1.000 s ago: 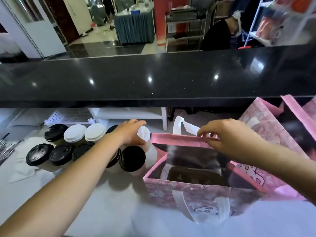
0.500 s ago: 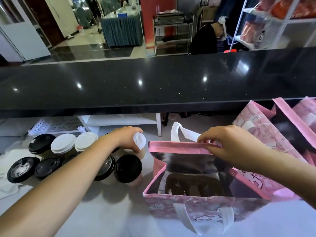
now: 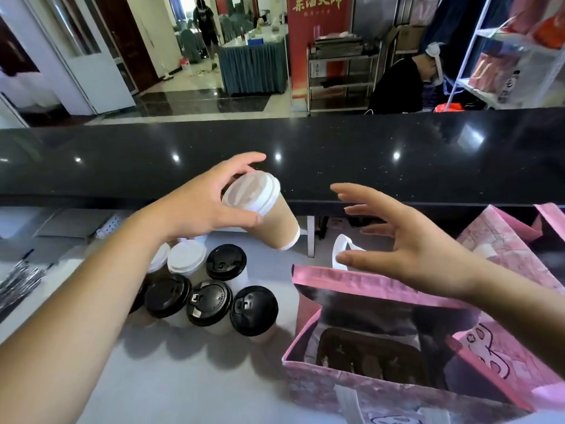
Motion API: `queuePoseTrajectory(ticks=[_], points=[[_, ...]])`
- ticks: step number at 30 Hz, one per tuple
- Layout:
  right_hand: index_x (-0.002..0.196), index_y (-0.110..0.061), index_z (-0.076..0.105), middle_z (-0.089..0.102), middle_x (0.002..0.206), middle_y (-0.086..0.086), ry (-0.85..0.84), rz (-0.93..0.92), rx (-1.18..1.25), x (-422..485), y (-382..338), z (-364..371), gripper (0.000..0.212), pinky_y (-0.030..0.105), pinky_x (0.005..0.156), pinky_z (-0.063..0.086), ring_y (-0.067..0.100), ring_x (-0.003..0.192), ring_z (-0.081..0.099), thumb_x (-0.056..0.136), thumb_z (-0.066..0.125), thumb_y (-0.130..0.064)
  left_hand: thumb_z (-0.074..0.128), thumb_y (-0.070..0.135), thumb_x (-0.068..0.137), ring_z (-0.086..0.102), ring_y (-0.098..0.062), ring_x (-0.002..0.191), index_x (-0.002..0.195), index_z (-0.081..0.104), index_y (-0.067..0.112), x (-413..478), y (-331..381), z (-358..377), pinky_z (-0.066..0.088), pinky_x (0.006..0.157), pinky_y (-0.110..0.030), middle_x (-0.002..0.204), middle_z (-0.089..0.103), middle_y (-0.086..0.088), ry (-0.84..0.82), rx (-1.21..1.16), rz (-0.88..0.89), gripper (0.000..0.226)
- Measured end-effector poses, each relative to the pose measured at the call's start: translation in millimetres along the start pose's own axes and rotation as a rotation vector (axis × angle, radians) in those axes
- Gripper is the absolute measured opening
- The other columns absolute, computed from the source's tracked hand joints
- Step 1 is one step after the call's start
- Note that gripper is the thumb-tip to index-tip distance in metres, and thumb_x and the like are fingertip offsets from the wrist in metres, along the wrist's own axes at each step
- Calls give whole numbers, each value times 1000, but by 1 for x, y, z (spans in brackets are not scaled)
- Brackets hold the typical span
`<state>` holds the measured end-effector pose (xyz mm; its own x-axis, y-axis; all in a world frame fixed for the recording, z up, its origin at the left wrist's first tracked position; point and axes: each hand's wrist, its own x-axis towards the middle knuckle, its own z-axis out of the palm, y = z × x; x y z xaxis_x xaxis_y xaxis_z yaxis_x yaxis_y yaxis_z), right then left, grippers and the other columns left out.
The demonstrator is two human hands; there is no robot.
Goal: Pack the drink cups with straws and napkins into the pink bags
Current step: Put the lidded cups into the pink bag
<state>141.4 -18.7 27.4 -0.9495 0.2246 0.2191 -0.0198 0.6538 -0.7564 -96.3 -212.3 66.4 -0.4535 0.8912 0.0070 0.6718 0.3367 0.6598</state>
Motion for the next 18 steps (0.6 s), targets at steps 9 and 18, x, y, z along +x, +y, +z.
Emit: queuePoseTrajectory(ticks=[9, 18], points=[[144, -41, 40, 60, 126, -14, 28, -124, 332, 27, -31, 28, 87, 29, 92, 55, 11, 113, 63, 75, 85, -11, 81, 35, 68, 55, -10, 128, 148, 36, 42, -28, 45, 12, 42, 108, -35, 135, 59, 12, -30, -348, 195, 92], [129, -28, 51, 70, 104, -1, 324, -6, 563, -2, -20, 12, 72, 38, 80, 60, 23, 96, 70, 66, 82, -12, 91, 39, 62, 44, -19, 140, 149, 19, 56, -25, 29, 74, 37, 114, -51, 158, 31, 8, 7, -527, 235, 114]])
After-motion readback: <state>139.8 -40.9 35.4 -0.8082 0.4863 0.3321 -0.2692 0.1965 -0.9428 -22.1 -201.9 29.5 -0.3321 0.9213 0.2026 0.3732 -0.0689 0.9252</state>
